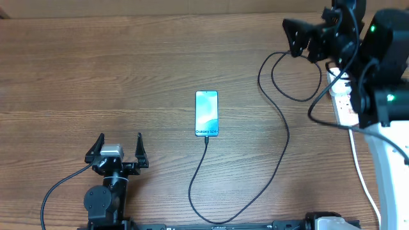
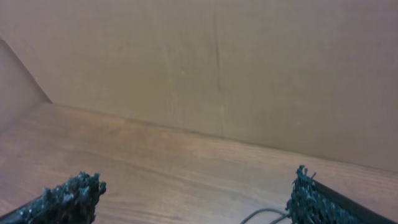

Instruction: Plug charger to phone and switch on socket

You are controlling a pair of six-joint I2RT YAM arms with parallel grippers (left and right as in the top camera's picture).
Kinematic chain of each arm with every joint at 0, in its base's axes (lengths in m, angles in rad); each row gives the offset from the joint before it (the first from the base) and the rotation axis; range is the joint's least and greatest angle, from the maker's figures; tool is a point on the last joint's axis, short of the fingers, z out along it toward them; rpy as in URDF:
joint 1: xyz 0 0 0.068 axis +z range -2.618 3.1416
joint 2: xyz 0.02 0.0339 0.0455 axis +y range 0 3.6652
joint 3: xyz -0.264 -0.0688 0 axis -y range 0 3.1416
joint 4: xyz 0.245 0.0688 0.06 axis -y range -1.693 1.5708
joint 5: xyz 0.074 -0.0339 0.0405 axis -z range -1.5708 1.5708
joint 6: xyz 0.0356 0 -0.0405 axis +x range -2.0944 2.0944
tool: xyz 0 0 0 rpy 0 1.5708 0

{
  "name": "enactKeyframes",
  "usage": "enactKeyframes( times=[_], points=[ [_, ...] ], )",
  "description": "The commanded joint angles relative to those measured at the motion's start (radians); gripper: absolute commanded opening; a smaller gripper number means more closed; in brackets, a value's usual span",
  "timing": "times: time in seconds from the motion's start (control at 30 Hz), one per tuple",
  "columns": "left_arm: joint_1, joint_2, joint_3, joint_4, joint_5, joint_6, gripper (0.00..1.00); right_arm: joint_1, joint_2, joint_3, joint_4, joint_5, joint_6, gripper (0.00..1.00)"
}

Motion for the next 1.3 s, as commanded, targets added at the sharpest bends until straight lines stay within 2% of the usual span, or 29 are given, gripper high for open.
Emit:
enactKeyframes(
  times=[0.0,0.33,0.73,0.97,1.27],
  points=[
    [0.005,-0.01,-0.004,-0.002,0.014,0.019,1.0,0.017,-0.074,-0.114,0.069,0.012,0.0,1.0],
    [0.005,-0.01,-0.004,-0.002,0.014,0.019,1.0,0.025,-0.29,-0.487,0.277,0.01,0.0,1.0],
    [0.005,-0.01,-0.004,-0.002,0.014,0.019,1.0,0.025,-0.671,-0.992,0.545,0.01,0.0,1.0],
    [0.005,-0.01,-0.004,-0.002,0.014,0.018,1.0,0.025,-0.824,-1.181,0.601,0.01,0.0,1.0],
    [0.005,-0.01,-0.004,-0.002,0.014,0.019,1.0,0.025,-0.999,-1.294,0.579,0.014,0.0,1.0]
  ],
)
